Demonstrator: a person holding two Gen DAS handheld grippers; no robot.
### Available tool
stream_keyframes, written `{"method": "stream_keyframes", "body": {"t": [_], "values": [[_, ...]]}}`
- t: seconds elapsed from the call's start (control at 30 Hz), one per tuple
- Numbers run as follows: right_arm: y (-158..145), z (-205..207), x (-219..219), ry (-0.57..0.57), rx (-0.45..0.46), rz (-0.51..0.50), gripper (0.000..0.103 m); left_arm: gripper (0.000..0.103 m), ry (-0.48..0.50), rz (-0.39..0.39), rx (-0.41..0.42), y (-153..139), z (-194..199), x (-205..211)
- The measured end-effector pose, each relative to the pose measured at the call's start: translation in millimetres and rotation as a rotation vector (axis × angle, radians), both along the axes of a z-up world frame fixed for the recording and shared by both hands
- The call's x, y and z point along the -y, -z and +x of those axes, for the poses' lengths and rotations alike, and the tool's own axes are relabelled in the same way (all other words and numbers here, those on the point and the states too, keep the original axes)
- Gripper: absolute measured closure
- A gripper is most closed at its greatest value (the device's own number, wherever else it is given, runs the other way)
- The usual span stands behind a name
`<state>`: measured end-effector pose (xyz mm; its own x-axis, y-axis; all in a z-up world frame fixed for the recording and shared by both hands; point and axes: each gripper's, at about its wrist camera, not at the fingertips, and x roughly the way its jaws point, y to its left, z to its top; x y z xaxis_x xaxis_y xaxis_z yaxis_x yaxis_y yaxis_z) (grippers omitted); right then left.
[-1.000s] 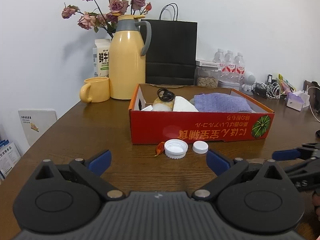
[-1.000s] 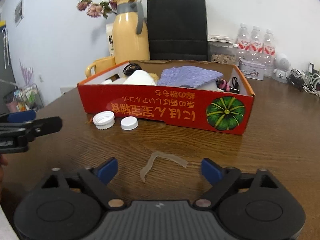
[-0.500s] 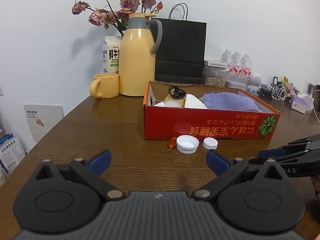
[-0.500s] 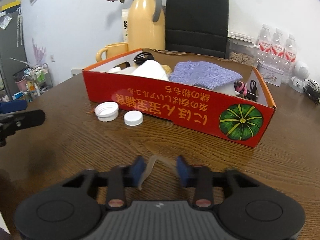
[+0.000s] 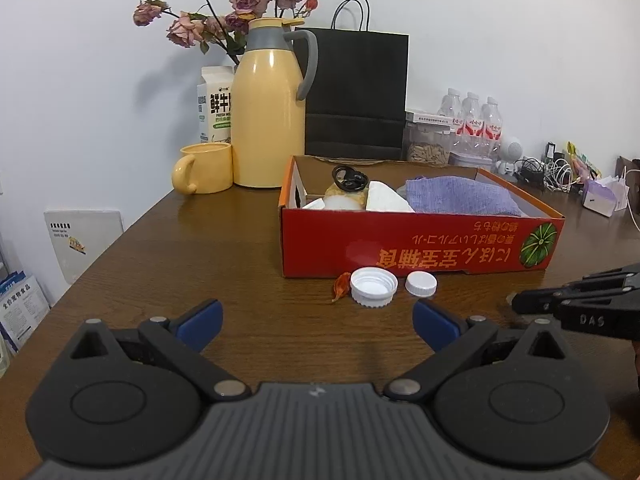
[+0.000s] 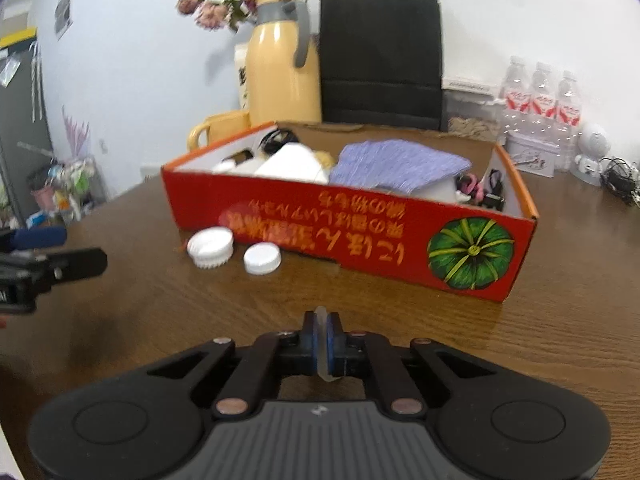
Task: Organize objects
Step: 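Grasp the clear plastic strip on the table with the right tool, then grasp the small orange piece with the left tool while the right tool holds the strip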
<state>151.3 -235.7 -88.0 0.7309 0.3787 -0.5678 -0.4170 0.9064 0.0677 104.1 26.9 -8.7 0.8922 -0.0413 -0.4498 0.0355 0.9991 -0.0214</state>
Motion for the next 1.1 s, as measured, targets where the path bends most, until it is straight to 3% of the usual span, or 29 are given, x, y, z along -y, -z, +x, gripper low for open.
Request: {"method": "stream_keyframes", "body": {"t": [0.27,0.47,0.63,0.83,0.97,1.03,1.1], "values": [[-13.4,3.6,7.5,0.082,0.084,0.126,0.1,0.0,-0.016,0.048,-0.059,-2.0,43.5,1.1],[-13.9,1.5,10.7,0.119,0.148,0.143,0.1,0.002,-0.034,0.093,-0.119,9.3,75.5,-4.4],[-10.2,3.5,11.8,0.126,0.15,0.138,0.1,0.028,-0.007,0.118,-0.192,21.4,91.7,-3.1],[-8.0,-1.3,8.6,0.108,0.159,0.127,0.1,0.029,0.047,0.071,-0.204,25.6,104.1,-2.1],[-7.7,-3.3,8.3,0.102,0.164,0.127,0.1,0.039,0.054,0.05,-0.201,27.8,109.8,1.4],[-7.7,-4.2,7.9,0.099,0.166,0.126,0.1,0.06,0.064,0.035,-0.188,27.4,107.8,2.0],[-8.1,-5.1,7.7,0.097,0.17,0.125,0.1,0.072,0.081,0.027,-0.182,26.7,106.8,3.7]]}}
